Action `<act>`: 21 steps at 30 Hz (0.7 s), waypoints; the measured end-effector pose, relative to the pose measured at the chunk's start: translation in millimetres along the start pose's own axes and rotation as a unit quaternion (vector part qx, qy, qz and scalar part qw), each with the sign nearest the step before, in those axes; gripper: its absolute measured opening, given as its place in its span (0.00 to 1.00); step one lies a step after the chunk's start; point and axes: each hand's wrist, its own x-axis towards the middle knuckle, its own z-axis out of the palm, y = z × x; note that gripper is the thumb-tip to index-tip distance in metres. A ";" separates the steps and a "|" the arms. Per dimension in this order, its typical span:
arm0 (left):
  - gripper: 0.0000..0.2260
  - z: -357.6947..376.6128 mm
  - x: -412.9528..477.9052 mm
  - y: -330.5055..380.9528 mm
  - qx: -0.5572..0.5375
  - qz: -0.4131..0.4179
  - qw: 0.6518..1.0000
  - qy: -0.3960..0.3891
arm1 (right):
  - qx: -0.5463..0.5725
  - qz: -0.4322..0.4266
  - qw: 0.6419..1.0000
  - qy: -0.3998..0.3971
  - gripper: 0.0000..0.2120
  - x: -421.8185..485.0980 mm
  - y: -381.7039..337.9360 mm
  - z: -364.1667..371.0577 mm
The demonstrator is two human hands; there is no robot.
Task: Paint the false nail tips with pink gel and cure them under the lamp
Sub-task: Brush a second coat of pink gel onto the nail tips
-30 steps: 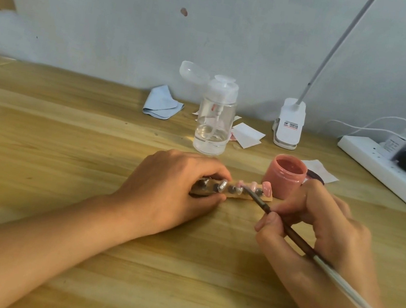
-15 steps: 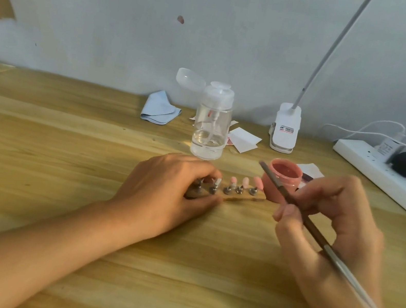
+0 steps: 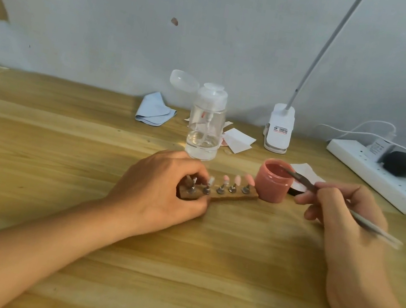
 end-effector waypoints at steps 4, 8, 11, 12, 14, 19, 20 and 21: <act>0.08 -1.7 -0.2 3.2 -0.026 0.028 0.999 0.025 | 0.005 0.016 1.000 -0.003 0.02 -0.2 -1.6 0.3; 0.07 -3.8 -1.8 7.0 -0.026 0.073 0.996 0.045 | 0.003 0.019 1.000 0.001 0.02 0.5 -3.2 0.6; 0.06 -4.3 -2.1 7.5 -0.028 0.086 0.995 0.043 | 0.009 0.014 1.000 0.000 0.03 2.1 -2.2 0.2; 0.06 -4.3 -2.2 7.1 -0.030 0.088 0.995 0.041 | 0.004 0.012 1.000 0.002 0.03 2.4 -2.3 0.2; 0.06 -3.8 -2.3 6.6 -0.032 0.092 0.995 0.038 | -0.003 0.010 1.000 0.004 0.03 2.1 -3.0 0.6; 0.07 -2.1 -2.1 5.8 -0.043 0.094 0.994 0.036 | 0.016 -0.012 1.000 -0.016 0.03 0.1 -5.6 0.5; 0.07 -2.0 -2.1 5.2 -0.047 0.092 0.994 0.034 | 0.033 -0.029 0.999 -0.029 0.04 -4.6 -8.3 0.6; 0.07 -2.0 -2.1 4.2 -0.050 0.089 0.994 0.033 | 0.038 -0.049 0.997 -0.054 0.04 -12.1 -9.8 0.2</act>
